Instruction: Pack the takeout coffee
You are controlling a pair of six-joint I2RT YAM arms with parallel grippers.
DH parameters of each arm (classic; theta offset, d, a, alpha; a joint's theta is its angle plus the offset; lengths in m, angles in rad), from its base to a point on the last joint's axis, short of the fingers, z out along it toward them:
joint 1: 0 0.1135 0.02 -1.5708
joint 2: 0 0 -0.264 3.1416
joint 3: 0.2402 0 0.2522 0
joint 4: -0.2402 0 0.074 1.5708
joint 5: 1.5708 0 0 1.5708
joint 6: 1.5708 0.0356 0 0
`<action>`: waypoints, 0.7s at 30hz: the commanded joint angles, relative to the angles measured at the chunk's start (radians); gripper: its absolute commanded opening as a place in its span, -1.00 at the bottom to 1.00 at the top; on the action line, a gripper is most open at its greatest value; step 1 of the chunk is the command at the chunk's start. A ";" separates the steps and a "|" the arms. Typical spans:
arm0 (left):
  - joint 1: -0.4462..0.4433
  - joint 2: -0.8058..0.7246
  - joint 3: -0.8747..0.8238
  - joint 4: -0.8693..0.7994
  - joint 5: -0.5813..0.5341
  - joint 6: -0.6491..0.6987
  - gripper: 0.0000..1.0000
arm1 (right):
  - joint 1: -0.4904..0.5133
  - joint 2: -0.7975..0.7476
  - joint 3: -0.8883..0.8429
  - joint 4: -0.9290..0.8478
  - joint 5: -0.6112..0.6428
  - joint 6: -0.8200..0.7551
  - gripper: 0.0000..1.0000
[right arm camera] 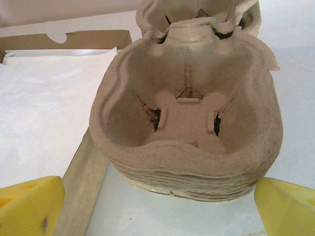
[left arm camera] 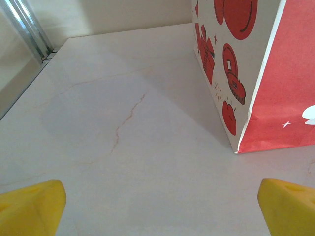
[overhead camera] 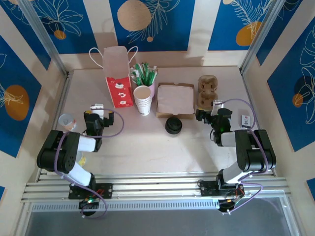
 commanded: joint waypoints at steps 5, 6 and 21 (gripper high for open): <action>0.013 -0.004 -0.009 0.026 0.014 0.005 0.99 | 0.001 -0.007 0.005 0.023 -0.006 -0.014 0.98; 0.013 -0.003 -0.009 0.026 0.014 0.004 0.99 | 0.001 -0.007 0.005 0.021 -0.006 -0.014 0.98; 0.012 -0.004 -0.009 0.025 0.013 0.005 0.99 | 0.003 -0.010 0.001 0.027 -0.004 -0.014 0.98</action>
